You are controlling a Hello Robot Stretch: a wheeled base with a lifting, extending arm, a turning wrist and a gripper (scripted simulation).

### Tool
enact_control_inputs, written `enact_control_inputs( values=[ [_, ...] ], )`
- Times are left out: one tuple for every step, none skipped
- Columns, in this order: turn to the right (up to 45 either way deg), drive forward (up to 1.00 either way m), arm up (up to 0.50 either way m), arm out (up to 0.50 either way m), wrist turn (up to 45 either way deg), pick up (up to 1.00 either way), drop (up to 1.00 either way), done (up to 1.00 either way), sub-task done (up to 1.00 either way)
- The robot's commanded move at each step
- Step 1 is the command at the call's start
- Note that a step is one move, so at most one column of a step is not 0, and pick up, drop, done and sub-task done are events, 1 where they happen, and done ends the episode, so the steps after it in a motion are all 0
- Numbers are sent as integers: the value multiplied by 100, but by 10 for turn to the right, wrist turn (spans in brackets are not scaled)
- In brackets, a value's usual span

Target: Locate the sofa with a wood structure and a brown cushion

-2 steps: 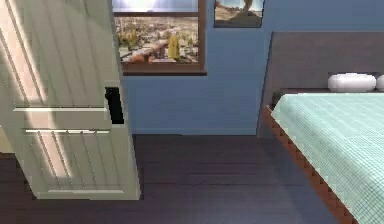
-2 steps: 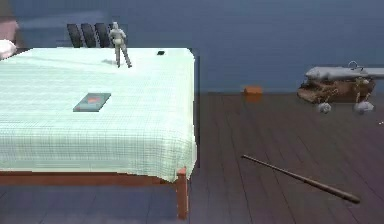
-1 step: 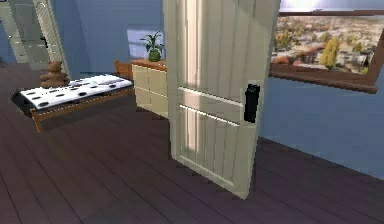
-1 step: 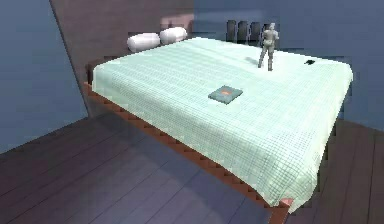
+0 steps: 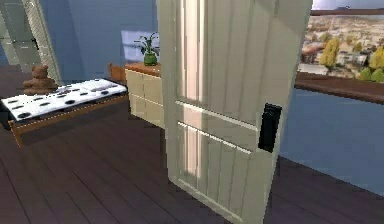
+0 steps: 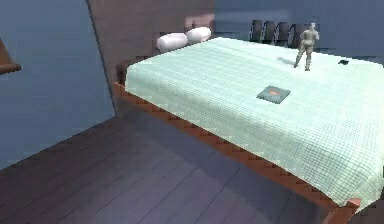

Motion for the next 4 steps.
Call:
enact_control_inputs(
  values=[
    [-450, 0, 0, 0, 0, 0, 0, 0, 0],
    [-30, 0, 0, 0, 0, 0, 0, 0, 0],
    [450, 0, 0, 0, 0, 0, 0, 0, 0],
    [450, 0, 0, 0, 0, 0, 0, 0, 0]
  ],
)
